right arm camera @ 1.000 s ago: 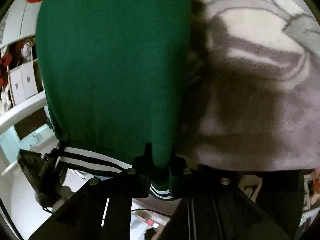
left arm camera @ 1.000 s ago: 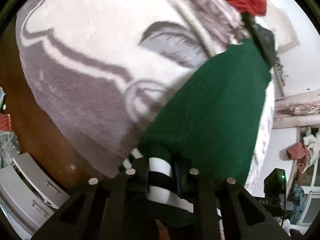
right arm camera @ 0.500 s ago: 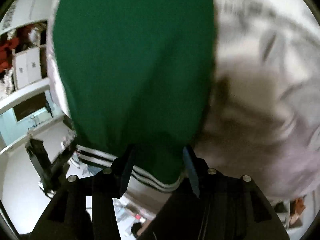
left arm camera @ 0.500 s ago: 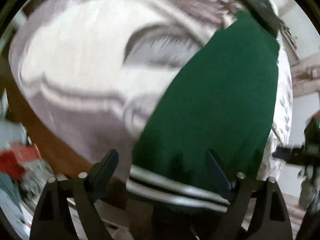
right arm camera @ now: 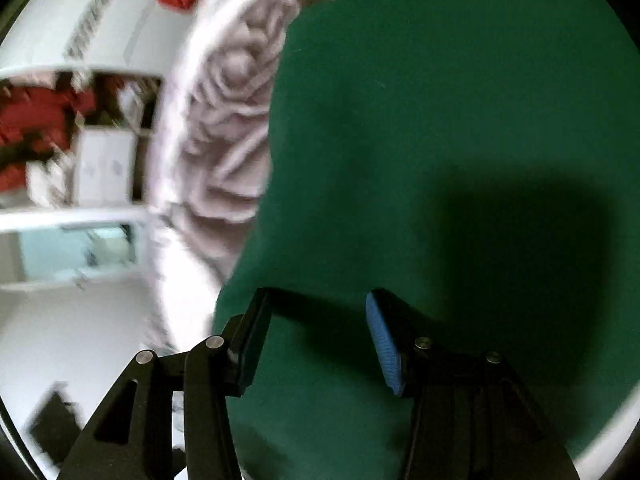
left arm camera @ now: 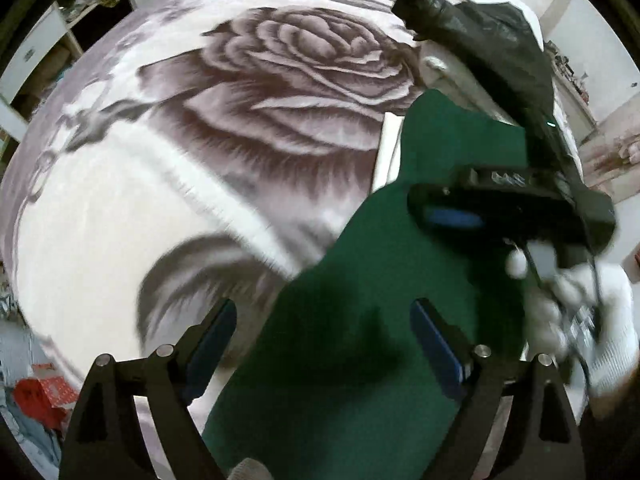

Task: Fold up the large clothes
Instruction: 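Lift the jacket side with the right tool and fold it over while the left tool holds the hem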

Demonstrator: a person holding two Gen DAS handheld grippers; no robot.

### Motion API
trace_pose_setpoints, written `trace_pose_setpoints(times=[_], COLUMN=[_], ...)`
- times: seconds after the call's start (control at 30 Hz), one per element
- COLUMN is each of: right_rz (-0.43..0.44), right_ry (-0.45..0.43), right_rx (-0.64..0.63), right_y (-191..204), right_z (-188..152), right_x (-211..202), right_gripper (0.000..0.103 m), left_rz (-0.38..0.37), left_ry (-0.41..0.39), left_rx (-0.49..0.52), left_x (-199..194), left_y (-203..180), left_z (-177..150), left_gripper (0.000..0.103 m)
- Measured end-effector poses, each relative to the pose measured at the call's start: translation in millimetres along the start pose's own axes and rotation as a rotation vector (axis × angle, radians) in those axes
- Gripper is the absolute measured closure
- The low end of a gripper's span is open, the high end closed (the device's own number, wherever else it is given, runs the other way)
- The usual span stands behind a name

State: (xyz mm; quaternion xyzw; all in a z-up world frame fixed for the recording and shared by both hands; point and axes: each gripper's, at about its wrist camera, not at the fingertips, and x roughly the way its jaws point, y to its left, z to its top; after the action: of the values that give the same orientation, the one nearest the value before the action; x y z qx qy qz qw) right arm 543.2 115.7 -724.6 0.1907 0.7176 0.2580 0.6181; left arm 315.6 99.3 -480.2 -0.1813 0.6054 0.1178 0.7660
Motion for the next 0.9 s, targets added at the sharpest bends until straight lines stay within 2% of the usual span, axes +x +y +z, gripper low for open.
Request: trace_pose_setpoints(times=[0.07, 0.13, 0.2, 0.23, 0.3, 0.37, 0.4, 0.47, 0.5, 0.53, 0.57, 0.63, 0.73, 0.8, 0.83, 0.87, 0.9], right_rz=[0.031, 0.143, 0.239, 0.256, 0.223, 0.179, 0.164, 0.153, 0.132, 0.104, 0.044, -0.078, -0.106, -0.100, -0.069, -0.029, -0.003], right_ry=[0.041, 0.047, -0.011, -0.037, -0.139, -0.202, -0.228, -0.294, -0.313, -0.332, -0.339, -0.254, -0.246, -0.247, -0.245, -0.241, -0.237], right_rx=[0.000, 0.023, 0.105, 0.125, 0.188, 0.240, 0.263, 0.294, 0.283, 0.268, 0.238, 0.226, 0.215, 0.199, 0.215, 0.231, 0.241], right_y=[-4, -19, -48, -64, -103, -138, -151, -184, -195, -198, -198, -208, -207, -196, -194, -191, -187], right_z=[14, 6, -10, -15, -22, -14, -12, -3, 9, 19, 32, 65, 68, 57, 45, 31, 13], right_x=[2, -27, -68, -86, -131, -155, -162, -182, -188, -190, -185, -156, -159, -171, -180, -188, -192], right_gripper=[0.052, 0.052, 0.052, 0.052, 0.052, 0.052, 0.052, 0.052, 0.052, 0.054, 0.063, 0.068, 0.068, 0.068, 0.064, 0.053, 0.050], left_rz=[0.005, -0.021, -0.035, -0.032, -0.011, 0.017, 0.011, 0.003, -0.015, -0.035, -0.065, -0.085, -0.141, -0.210, -0.230, -0.239, -0.249], left_ry=[0.001, -0.012, -0.029, -0.043, -0.052, 0.001, 0.065, 0.137, 0.174, 0.179, 0.177, 0.168, 0.140, 0.115, 0.105, 0.099, 0.094], left_rx=[0.019, 0.046, 0.082, 0.111, 0.153, 0.164, 0.149, 0.105, 0.086, 0.077, 0.069, 0.076, 0.085, 0.093, 0.101, 0.112, 0.121], left_x=[10, 14, 18, 22, 42, 74, 103, 139, 159, 168, 172, 165, 127, 86, 68, 50, 31], left_y=[-15, -38, -61, -76, -102, -116, -118, -110, -102, -96, -91, -89, -84, -72, -66, -58, -47], left_z=[19, 41, 60, 73, 101, 124, 138, 152, 157, 159, 161, 160, 147, 130, 122, 111, 95], left_gripper=[0.014, 0.014, 0.014, 0.014, 0.014, 0.014, 0.014, 0.010, 0.002, 0.000, 0.000, 0.000, 0.001, 0.001, 0.001, 0.002, 0.002])
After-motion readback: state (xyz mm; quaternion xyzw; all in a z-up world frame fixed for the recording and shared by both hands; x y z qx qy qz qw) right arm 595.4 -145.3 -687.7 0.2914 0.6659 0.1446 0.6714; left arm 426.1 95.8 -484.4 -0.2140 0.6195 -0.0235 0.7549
